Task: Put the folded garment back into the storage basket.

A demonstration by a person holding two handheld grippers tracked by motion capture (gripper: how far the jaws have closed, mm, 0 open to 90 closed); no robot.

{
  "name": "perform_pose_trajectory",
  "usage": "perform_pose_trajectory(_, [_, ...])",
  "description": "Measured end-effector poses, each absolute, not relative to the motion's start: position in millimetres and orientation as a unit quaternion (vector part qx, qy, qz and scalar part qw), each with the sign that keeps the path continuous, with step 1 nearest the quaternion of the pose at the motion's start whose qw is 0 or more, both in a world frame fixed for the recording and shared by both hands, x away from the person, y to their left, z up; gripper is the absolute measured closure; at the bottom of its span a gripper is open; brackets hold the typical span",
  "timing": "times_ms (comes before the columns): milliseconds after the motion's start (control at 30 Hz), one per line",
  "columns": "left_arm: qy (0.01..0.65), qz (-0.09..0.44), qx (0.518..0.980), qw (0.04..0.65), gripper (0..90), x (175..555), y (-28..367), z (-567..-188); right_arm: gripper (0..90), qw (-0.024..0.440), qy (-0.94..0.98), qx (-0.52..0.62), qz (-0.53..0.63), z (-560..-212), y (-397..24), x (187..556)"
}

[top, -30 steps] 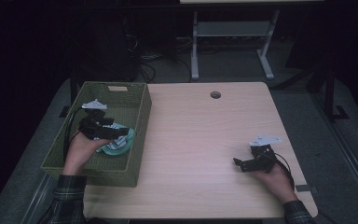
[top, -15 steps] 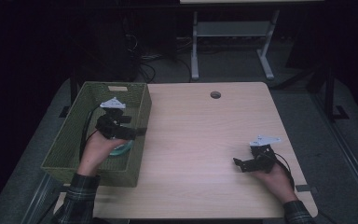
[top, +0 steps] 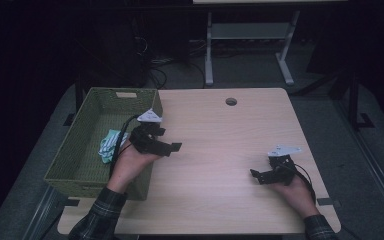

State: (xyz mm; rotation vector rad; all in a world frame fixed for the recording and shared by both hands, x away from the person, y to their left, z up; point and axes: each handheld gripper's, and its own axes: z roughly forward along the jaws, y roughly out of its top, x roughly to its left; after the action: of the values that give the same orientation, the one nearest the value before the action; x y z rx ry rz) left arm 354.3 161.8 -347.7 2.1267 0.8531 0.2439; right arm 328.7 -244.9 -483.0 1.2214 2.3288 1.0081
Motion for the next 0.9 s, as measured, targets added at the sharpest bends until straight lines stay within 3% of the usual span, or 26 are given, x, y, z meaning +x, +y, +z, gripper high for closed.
perform_pose_trajectory(900, [0.307, 0.111, 0.881, 0.342, 14.2, 346.4, 89.8, -427.7, 6.5, 0.162, 0.816, 0.428, 0.353, -483.1, -245.0, 328.7])
